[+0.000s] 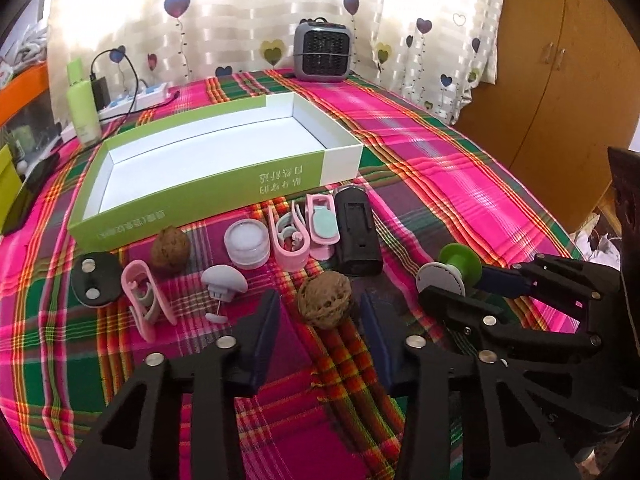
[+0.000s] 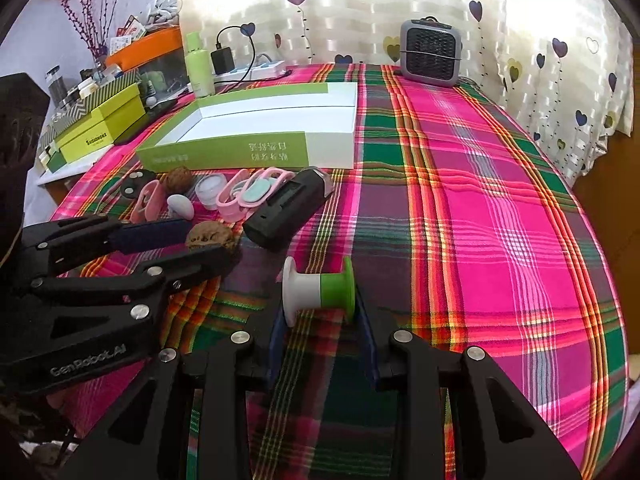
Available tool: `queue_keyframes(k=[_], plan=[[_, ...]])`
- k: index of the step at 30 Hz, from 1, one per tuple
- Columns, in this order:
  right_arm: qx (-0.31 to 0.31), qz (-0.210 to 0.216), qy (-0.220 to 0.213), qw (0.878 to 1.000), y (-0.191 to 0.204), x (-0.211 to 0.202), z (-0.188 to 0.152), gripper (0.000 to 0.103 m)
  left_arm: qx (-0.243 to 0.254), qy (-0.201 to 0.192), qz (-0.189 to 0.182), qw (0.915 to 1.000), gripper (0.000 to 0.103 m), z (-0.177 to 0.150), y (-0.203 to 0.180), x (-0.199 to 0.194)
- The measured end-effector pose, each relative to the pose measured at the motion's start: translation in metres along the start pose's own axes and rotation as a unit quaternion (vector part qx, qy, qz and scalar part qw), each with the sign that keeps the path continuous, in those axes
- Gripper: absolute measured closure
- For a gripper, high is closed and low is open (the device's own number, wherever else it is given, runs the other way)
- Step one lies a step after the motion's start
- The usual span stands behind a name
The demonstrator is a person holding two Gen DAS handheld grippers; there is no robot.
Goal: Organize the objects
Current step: 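Close the left gripper on the walnut while the right gripper lifts the spool, then carry the walnut and the spool over the green-white box with both grippers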
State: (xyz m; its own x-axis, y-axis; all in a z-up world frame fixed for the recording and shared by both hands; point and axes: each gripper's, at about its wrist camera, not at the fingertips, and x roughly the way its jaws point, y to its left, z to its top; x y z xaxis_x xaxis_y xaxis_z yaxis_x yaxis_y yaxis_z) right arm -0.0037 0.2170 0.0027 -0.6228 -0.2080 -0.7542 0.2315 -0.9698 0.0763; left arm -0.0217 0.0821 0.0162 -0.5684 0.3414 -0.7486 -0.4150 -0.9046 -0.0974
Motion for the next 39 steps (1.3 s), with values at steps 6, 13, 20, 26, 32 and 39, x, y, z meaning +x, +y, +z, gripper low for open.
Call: queue_keyframes(k=[6,13,20,26,32,39], plan=[[-0.002,0.002,0.0,1.0,-0.001,0.001,0.0,0.07,-0.003,0.002,-0.004,1.0,0.073,0.0,0.0,0.002],[-0.002,0.004,0.0,1.0,-0.001,0.001,0.001,0.07,-0.008,0.002,-0.006,0.9999,0.073,0.001,0.0,0.001],[-0.005,0.006,-0.005,1.0,0.0,-0.002,0.004,0.07,-0.016,-0.011,-0.004,0.9998,0.073,0.003,0.003,-0.006],[-0.01,0.011,-0.014,1.0,0.003,-0.006,0.012,0.07,-0.023,-0.023,-0.002,0.9995,0.073,0.008,0.009,-0.014],[-0.014,0.017,-0.022,1.0,0.007,-0.008,0.019,0.07,-0.031,-0.029,0.002,0.9991,0.073,0.011,0.015,-0.017],[-0.019,0.025,-0.023,0.999,0.012,-0.006,0.025,0.07,-0.038,-0.039,0.008,0.9985,0.073,0.013,0.023,-0.022]])
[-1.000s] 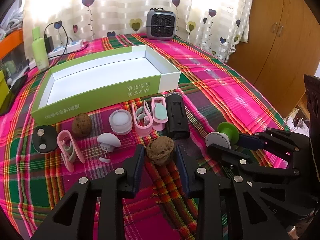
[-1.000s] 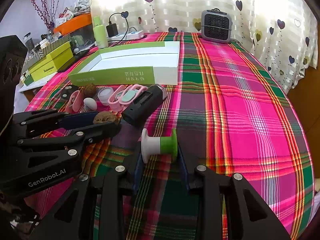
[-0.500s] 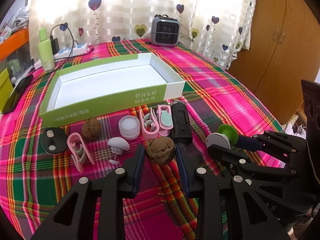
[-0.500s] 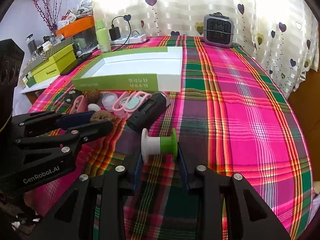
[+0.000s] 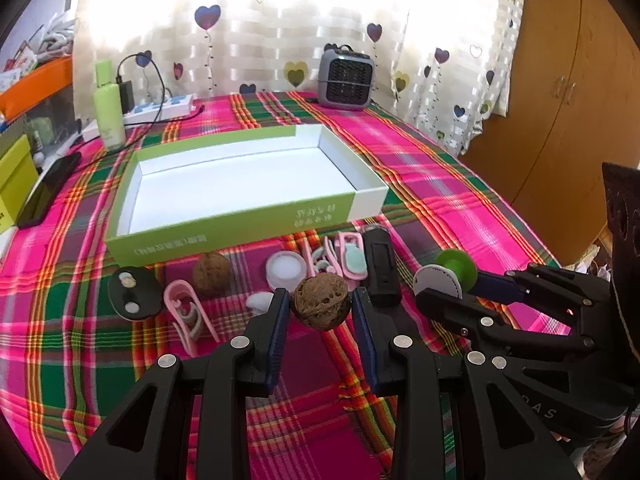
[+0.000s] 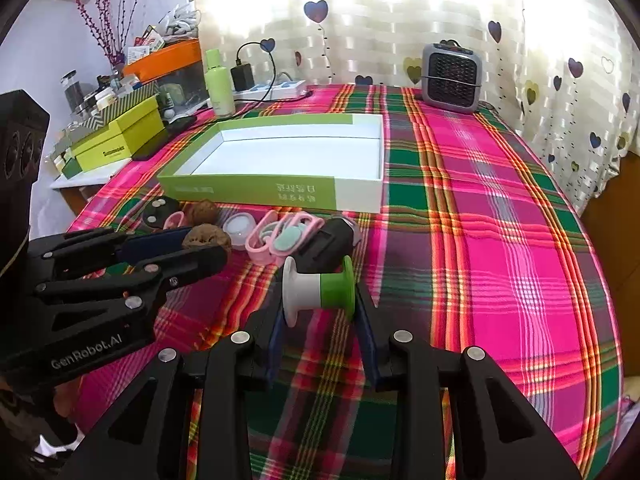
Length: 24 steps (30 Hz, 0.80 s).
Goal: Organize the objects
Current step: 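Carry the walnut and the spool over the green-white box with both grippers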
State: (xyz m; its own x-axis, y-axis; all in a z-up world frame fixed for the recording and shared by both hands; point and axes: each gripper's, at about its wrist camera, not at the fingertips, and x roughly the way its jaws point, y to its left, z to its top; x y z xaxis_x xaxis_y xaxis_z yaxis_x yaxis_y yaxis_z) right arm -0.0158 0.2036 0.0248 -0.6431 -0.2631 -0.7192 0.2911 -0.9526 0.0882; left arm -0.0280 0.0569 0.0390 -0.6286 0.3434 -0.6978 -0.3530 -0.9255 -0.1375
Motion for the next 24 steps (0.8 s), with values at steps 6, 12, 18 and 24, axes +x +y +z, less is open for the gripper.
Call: queue_keyframes(k=[6,12,18,24], plan=[[-0.006,0.009,-0.005,1.0,0.004,0.002,0.01,0.07,-0.016,-0.003,0.006,0.9998,0.073,0.009,0.011,-0.001],[-0.014,0.013,-0.015,1.0,0.009,0.004,0.027,0.07,-0.026,-0.016,0.018,0.9994,0.073,0.017,0.022,-0.003],[-0.013,0.02,-0.024,0.999,0.014,0.011,0.044,0.07,-0.04,-0.027,0.032,0.9983,0.073,0.03,0.04,-0.004],[-0.019,0.023,-0.027,0.999,0.02,0.023,0.062,0.07,-0.05,-0.029,0.041,0.9975,0.073,0.041,0.057,0.002]])
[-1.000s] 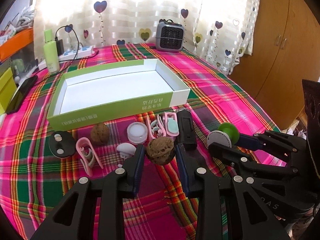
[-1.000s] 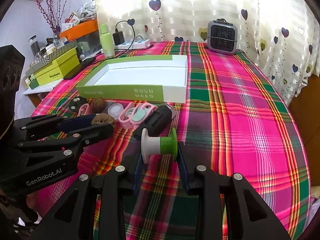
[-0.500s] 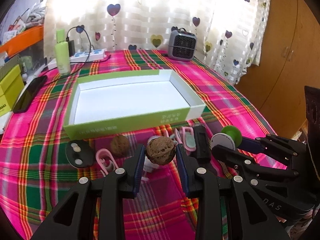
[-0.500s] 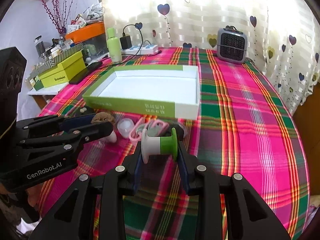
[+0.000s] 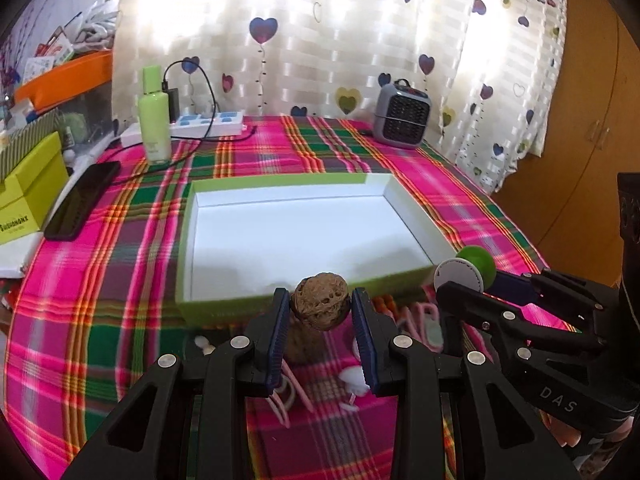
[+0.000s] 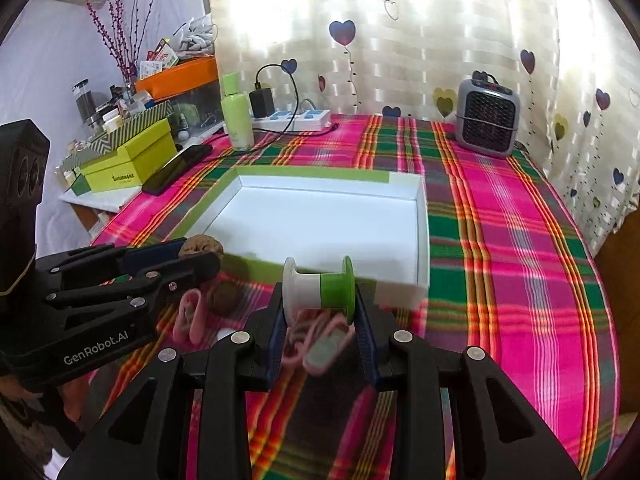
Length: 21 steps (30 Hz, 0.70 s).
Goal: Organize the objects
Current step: 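Carry the walnut and the spool over the green-white box with both grippers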
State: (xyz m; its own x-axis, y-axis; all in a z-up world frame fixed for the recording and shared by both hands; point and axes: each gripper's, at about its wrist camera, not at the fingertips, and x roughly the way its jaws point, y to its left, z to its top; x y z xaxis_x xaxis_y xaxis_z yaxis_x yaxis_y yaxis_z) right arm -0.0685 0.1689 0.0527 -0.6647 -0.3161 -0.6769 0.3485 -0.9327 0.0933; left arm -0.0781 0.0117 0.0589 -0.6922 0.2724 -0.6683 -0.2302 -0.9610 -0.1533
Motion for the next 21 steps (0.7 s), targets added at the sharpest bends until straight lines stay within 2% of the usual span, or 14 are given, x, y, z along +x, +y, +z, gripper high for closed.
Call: queue_keyframes(k=[14,21], plan=[[-0.007,-0.001,0.012,1.0,0.004,0.041,0.03,0.07,-0.015,0.007,0.015,0.9998,0.073,0.024,0.028,0.027],[-0.008,-0.003,0.027,1.0,0.001,0.062,0.039,0.07,-0.023,0.017,0.01,0.9995,0.073,0.033,0.037,0.046]])
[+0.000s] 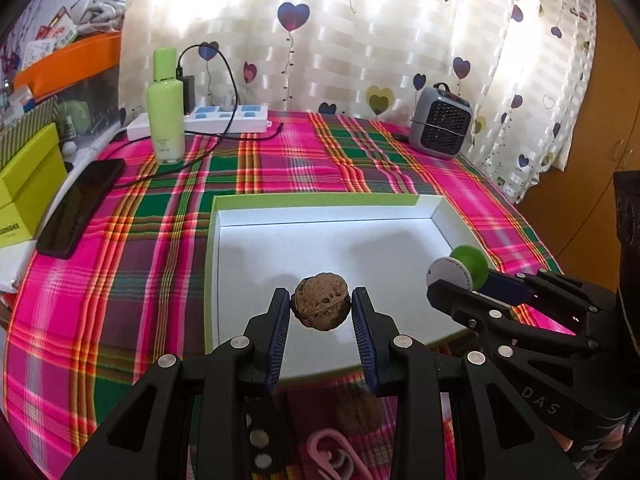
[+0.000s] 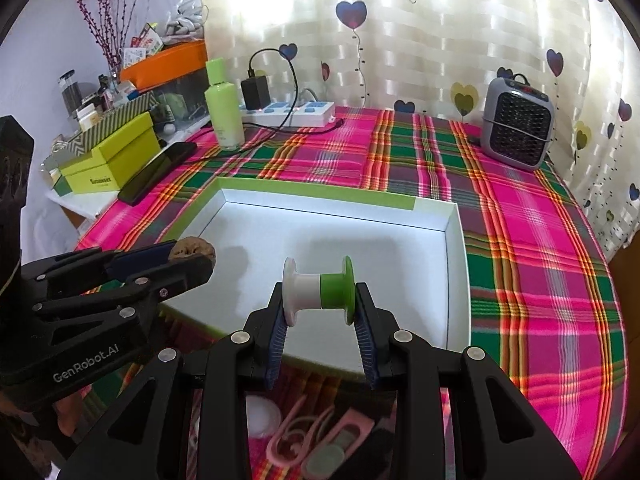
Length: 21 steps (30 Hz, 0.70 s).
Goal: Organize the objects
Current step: 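Carry the walnut and the spool over the green-white box with both grippers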
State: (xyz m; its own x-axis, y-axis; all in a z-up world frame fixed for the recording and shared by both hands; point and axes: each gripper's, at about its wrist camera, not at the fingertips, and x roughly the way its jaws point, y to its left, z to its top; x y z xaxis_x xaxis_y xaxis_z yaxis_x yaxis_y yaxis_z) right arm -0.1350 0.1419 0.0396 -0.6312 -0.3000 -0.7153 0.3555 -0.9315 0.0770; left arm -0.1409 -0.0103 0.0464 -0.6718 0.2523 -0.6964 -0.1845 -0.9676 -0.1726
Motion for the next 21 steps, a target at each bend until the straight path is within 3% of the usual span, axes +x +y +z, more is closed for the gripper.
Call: queue_keyframes(k=[21], plan=[[-0.009,-0.028,0.042,0.999,-0.009,0.061,0.04,0.07,-0.007,0.033,0.006,0.9994,0.073,0.03,0.016,0.051]])
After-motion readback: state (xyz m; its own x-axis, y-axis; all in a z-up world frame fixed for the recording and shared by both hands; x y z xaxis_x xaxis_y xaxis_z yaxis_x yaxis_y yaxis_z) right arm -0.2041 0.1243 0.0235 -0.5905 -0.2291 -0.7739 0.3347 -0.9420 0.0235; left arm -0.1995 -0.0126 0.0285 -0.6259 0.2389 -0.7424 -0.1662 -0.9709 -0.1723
